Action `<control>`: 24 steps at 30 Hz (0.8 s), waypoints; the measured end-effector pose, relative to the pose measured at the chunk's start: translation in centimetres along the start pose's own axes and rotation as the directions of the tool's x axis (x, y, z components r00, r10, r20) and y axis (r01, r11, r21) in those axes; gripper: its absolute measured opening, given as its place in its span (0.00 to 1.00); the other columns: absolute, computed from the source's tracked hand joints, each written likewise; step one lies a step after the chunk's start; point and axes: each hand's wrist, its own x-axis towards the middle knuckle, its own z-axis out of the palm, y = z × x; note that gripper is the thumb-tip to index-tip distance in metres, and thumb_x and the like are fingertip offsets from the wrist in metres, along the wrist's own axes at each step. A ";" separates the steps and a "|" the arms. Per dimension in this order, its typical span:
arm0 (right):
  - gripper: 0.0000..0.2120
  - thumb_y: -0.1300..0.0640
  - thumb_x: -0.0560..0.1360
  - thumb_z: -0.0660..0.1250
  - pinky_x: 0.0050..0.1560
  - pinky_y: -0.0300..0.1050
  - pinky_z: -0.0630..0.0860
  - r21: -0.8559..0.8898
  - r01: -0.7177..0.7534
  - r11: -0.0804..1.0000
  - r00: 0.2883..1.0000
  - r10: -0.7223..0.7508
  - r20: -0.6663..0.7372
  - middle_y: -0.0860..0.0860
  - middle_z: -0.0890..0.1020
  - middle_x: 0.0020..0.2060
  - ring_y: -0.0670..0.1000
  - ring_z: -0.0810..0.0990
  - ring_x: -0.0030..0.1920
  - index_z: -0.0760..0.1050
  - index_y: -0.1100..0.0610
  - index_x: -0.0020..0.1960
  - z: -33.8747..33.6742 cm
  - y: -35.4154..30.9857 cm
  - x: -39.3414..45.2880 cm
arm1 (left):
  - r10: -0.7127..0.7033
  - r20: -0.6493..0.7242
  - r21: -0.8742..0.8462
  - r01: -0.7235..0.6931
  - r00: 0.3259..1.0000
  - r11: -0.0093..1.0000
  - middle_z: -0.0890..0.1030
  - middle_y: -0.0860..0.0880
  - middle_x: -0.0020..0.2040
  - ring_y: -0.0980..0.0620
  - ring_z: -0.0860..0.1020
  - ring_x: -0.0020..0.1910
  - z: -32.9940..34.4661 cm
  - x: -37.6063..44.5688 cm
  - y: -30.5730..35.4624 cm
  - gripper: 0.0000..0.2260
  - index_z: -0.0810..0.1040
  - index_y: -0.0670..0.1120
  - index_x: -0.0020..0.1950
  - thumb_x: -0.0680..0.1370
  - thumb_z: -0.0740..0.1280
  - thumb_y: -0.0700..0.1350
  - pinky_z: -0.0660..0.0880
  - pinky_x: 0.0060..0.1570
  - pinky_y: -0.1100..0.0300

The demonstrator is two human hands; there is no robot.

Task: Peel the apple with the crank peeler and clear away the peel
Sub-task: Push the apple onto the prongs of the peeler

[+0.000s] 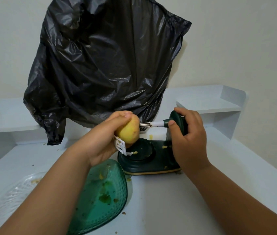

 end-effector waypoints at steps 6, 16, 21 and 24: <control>0.15 0.59 0.72 0.65 0.48 0.22 0.66 0.000 -0.003 1.000 1.000 0.003 0.008 0.49 0.76 0.50 0.33 0.73 0.50 0.77 0.56 0.58 -0.1 -0.1 0.1 | 0.122 0.026 0.055 -0.123 0.992 0.991 0.79 0.44 0.58 0.45 0.81 0.53 -0.8 -0.2 -1.1 0.25 0.77 0.49 0.61 0.65 0.75 0.38 0.78 0.47 0.57; 0.15 0.60 0.71 0.65 0.47 0.23 0.67 0.007 -0.009 1.000 1.000 0.009 0.010 0.48 0.76 0.50 0.34 0.73 0.50 0.77 0.56 0.58 -0.2 0.0 0.1 | 0.273 -0.073 0.062 -0.269 0.959 0.961 0.82 0.47 0.56 0.50 0.81 0.53 -1.1 0.2 -1.6 0.28 0.76 0.47 0.64 0.64 0.75 0.40 0.76 0.47 0.62; 0.15 0.61 0.72 0.65 0.47 0.23 0.67 0.016 -0.009 1.000 1.000 0.009 0.004 0.48 0.76 0.49 0.34 0.74 0.49 0.77 0.56 0.58 -0.1 0.0 0.1 | 0.321 -0.092 0.094 -0.312 0.943 0.945 0.82 0.44 0.56 0.47 0.81 0.52 -1.0 0.4 -1.9 0.25 0.76 0.44 0.62 0.65 0.74 0.40 0.77 0.49 0.57; 0.15 0.61 0.71 0.65 0.46 0.23 0.67 0.016 -0.001 1.000 1.000 0.001 -0.002 0.49 0.76 0.48 0.34 0.74 0.49 0.77 0.56 0.58 -0.1 0.0 0.1 | 0.328 -0.097 0.097 -0.319 0.940 0.943 0.82 0.43 0.55 0.46 0.81 0.52 -1.0 0.4 -2.1 0.24 0.77 0.44 0.60 0.65 0.74 0.41 0.77 0.51 0.55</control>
